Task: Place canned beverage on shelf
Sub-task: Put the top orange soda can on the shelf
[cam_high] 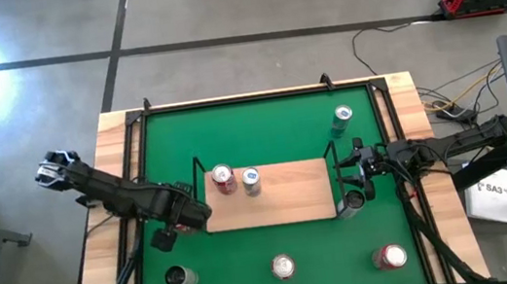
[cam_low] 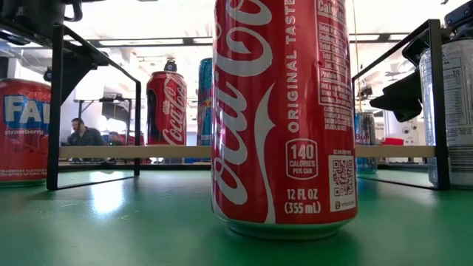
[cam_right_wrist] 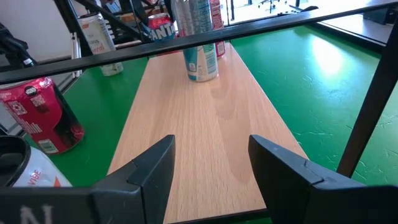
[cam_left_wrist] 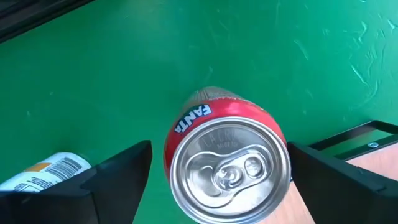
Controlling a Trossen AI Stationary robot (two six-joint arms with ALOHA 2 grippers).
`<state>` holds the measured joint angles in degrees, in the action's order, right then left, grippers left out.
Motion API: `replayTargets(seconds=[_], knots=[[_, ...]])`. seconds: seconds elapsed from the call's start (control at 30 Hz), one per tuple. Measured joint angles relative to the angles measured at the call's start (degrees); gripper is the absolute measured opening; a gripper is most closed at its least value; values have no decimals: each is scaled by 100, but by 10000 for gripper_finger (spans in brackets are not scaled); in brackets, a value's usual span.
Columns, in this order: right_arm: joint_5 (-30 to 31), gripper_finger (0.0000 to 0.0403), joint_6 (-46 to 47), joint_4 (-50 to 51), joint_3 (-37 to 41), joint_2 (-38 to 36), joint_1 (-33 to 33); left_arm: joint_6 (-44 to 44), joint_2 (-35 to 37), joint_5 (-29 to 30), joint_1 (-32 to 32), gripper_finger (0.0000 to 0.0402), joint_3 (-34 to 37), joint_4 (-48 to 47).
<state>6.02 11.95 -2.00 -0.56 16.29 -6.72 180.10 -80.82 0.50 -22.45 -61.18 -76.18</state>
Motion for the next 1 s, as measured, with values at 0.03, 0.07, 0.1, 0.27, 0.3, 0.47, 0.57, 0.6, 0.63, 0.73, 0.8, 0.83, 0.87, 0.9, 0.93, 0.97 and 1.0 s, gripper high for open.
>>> replayTargets(seconds=[0.03,0.07,0.1,0.27,0.3,0.47,0.57,0.6,0.63,0.73,0.8,0.83,0.87,0.9,0.93,0.97,1.0], knots=[[0,196,1,1,-1,0,-1,1,0,0,-17,348,4,16],[0,196,2,1,-2,0,0,1,0,-3,-41,345,6,17],[0,196,1,0,-2,0,-1,1,0,-3,-66,341,8,20],[0,196,2,0,-2,0,-1,1,2,-6,-159,315,30,66],[-1,196,2,2,-2,0,0,-1,2,-5,-164,309,30,67],[-1,196,2,2,0,0,0,-1,7,10,-190,282,29,72],[-1,196,1,1,-1,0,-1,-63,7,18,-200,278,30,70],[0,196,2,1,0,0,0,-116,7,21,-200,277,27,66],[0,196,2,1,-1,0,0,-198,7,23,-203,277,12,44],[0,196,2,2,0,0,-2,-416,17,22,-249,275,-168,-149],[-2,196,2,0,-2,0,-2,-497,48,39,-277,275,-424,-388],[0,196,1,1,-1,0,-1,-540,51,45,-286,275,-563,-551],[0,196,1,2,-1,0,-1,-576,52,47,-302,274,-697,-741],[-1,196,0,1,-1,0,-1,-610,52,47,-320,274,-832,-924],[0,196,2,1,-1,0,0,-634,52,46,-345,274,-958,-1075],[0,196,2,0,-2,0,-2,-663,52,54,-381,274,-1068,-1177],[-1,196,2,2,-2,0,0,-733,51,69,-426,275,-1177,-1257]])
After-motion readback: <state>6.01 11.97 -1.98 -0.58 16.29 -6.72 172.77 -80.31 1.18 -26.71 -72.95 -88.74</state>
